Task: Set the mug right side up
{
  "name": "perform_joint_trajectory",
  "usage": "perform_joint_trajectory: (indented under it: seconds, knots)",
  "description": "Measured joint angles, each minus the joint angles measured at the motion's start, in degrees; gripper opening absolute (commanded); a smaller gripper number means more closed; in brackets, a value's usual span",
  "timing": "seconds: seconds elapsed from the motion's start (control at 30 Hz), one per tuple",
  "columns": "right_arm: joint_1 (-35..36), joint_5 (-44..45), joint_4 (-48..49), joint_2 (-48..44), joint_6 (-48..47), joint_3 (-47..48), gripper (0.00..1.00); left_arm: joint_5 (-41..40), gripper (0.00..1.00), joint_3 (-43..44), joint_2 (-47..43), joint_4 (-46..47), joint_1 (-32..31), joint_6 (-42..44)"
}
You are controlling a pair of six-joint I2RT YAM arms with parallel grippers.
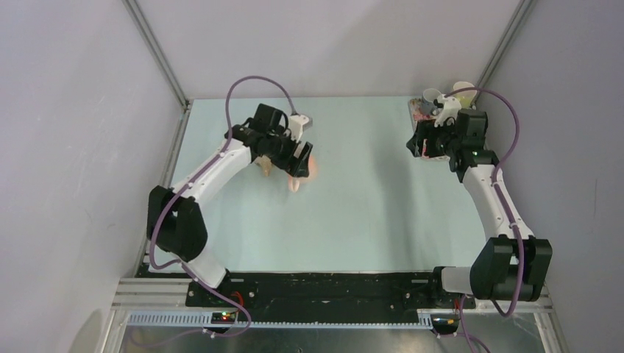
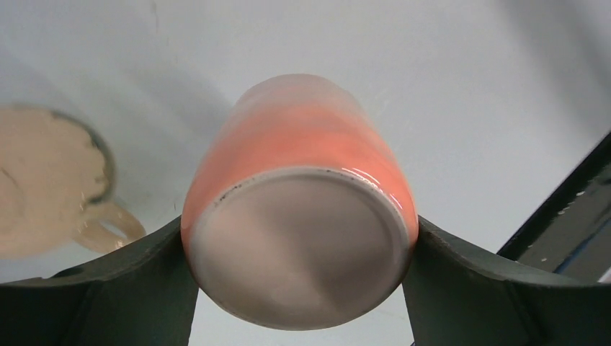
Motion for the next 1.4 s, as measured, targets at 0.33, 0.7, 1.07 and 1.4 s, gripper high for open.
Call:
perform_joint_trajectory:
  seconds: [0.33,0.7,1.07,1.4]
  knots:
    - [4.7,-16.5,11.5,-2.0,13.0,0.0,0.69,16.5,0.0,18.3,2.5,0.0,0.3,-6.2]
    - [10.5,-30.6,41.0,4.2,43.8,-4.8,0.68,30.6,0.0,8.7,4.9,27.5,3.9,-33.5]
    - [15.8,-31.6,60.0,5.5,59.5,-12.0,0.69,28.5,0.0,-8.5,4.3,75.0,8.4,-69.3]
    - [18.5,-30.9,69.1,7.4,69.6,-13.5,0.7,28.0,0.0,-14.3,4.3,100.5,6.2,-83.4]
